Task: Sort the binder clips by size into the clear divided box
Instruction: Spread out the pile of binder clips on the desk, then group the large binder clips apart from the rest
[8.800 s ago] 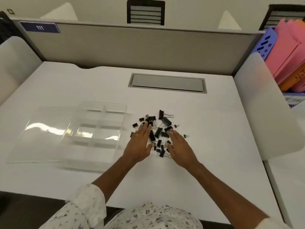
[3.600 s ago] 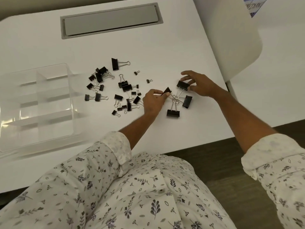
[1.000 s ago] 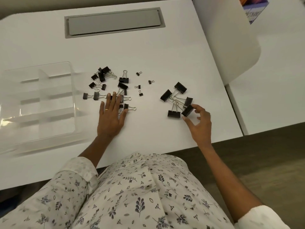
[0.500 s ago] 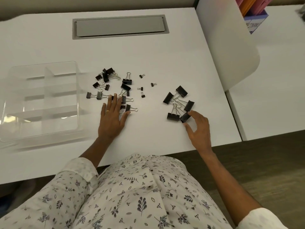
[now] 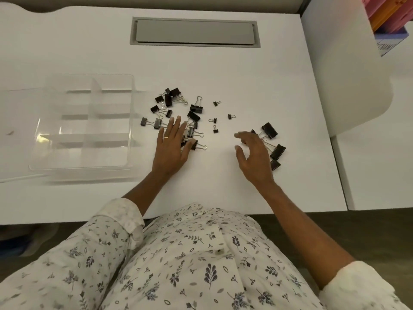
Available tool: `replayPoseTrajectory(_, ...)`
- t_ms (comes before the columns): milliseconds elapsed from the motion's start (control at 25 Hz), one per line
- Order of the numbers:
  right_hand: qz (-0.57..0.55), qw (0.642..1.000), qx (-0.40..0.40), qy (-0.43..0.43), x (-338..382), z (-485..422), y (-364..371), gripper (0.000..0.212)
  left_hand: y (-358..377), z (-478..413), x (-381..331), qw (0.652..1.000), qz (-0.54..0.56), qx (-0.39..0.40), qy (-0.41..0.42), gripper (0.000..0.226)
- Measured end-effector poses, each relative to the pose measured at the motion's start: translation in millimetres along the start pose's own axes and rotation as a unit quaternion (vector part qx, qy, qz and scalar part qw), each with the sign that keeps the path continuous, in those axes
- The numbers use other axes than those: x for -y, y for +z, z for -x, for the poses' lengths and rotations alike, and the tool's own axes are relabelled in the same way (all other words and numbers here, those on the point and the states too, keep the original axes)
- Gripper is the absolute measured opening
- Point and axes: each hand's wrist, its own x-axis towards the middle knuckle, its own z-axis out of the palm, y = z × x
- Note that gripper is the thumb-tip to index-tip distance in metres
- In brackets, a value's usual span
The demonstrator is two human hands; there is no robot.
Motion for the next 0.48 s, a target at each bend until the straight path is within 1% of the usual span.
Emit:
replayPoseTrajectory(120, 0.028, 0.991, 0.126, -0.041, 17, -41, 36, 0.048, -5, -15, 0, 0.999, 0.019, -0.026, -0.012, 0.049)
replayPoseTrajectory(200, 0.089, 0.981, 0.160, -0.062, 25, -74, 47, 0.059, -10, -34, -7, 0.998, 0.046, -0.033, 0.000, 0.046)
replayPoseTrajectory(320, 0.160, 0.963, 0.201, -0.080, 32, -110, 54, 0.079, -15, -52, -20, 0.996, 0.081, -0.008, 0.034, 0.043)
replayPoseTrajectory(360, 0.165, 0.955, 0.234, -0.078, 35, -129, 67, 0.083, -16, -64, -11, 0.996, 0.087, 0.003, 0.017, 0.043)
replayPoseTrajectory(400, 0.168, 0.945, 0.271, -0.074, 38, -149, 85, 0.084, -17, -74, 3, 0.996, 0.085, 0.011, -0.019, 0.044)
replayPoseTrajectory(480, 0.210, 0.932, 0.285, -0.078, 35, -153, 86, 0.078, -12, -70, -5, 0.995, 0.088, 0.025, -0.047, 0.051)
